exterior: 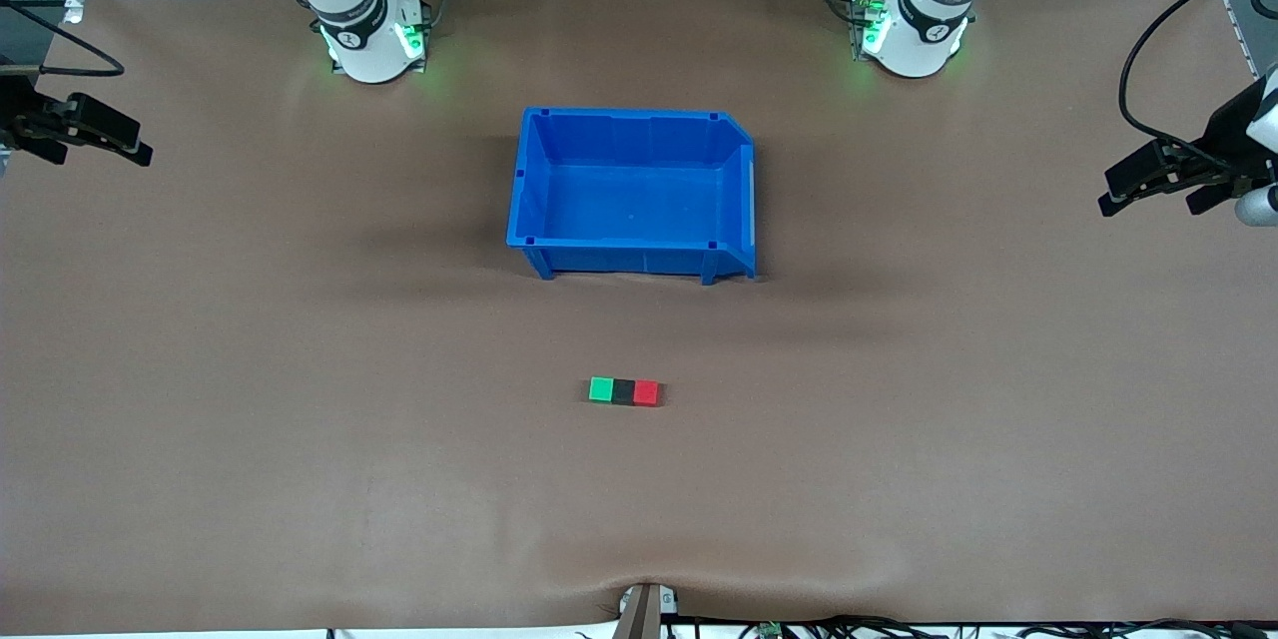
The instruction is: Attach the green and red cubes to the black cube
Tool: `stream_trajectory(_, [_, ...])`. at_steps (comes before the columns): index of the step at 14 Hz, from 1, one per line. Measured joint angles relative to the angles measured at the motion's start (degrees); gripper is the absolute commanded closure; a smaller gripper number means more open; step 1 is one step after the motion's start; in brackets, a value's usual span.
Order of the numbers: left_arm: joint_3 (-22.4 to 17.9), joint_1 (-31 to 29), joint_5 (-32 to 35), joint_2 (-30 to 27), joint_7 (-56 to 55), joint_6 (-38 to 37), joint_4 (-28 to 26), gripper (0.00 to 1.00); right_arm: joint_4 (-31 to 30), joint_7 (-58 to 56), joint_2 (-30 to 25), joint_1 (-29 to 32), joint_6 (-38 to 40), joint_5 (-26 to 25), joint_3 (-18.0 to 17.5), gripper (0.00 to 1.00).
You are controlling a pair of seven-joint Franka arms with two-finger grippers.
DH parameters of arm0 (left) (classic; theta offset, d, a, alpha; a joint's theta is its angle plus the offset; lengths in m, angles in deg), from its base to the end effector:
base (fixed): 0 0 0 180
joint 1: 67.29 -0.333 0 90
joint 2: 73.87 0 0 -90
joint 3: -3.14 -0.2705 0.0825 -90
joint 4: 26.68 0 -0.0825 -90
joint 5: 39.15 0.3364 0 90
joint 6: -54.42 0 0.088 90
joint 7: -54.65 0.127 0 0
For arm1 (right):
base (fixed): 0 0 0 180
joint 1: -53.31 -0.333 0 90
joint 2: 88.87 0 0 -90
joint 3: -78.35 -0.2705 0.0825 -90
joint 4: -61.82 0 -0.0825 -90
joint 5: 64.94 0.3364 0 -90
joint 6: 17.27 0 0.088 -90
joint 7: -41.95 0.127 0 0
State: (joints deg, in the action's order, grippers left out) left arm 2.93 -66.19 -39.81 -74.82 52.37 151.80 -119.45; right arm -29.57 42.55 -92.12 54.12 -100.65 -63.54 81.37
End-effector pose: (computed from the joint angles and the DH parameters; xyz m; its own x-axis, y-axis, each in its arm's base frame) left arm 0.5167 -0.0093 0.5587 0.9950 0.0258 0.0963 0.0244 -0.9996 0.0154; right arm 0.4769 -0.0292 0.5673 0.9938 -0.0739 -0.0833 -0.0763 -0.9967 -0.0265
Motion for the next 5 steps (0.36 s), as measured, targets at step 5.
stream_trajectory(5, [0.0, 0.4, 0.1, 0.7, -0.1, -2.1, 0.9, 0.00, -0.1, 0.9, 0.0, 0.2, -0.5, -0.1, 0.0, 0.00])
